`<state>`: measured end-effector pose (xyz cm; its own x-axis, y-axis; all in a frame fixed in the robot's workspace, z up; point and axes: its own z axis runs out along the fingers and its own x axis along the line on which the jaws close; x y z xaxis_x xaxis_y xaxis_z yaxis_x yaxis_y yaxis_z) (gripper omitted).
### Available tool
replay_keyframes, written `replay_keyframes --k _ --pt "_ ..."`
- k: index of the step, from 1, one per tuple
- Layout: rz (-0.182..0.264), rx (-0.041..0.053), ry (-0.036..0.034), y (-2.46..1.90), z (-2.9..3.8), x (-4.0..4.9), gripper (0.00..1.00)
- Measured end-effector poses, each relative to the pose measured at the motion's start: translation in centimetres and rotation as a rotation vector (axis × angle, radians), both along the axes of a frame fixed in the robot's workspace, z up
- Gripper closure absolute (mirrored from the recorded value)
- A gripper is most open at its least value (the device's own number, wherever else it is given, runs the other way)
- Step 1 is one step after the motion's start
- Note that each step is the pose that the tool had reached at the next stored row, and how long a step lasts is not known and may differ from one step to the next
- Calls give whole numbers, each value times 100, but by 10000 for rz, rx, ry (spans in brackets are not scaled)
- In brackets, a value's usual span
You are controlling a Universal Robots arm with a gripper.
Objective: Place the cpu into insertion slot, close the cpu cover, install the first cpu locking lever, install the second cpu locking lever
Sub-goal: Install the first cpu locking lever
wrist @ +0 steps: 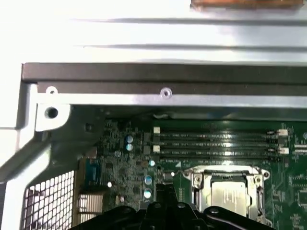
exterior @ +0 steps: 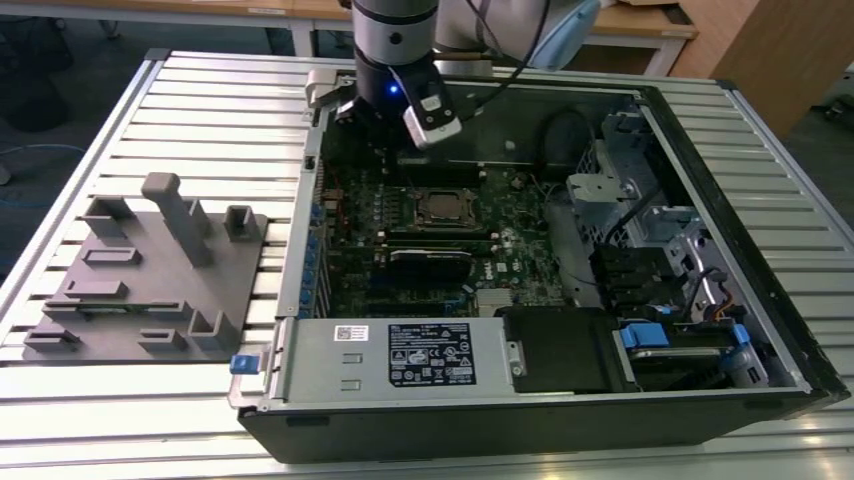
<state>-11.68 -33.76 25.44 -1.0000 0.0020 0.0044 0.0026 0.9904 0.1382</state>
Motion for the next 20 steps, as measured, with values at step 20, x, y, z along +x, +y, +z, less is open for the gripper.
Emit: replay_keyframes --k 20 --pt "-1 1276 6 -44 -18 -43 90"
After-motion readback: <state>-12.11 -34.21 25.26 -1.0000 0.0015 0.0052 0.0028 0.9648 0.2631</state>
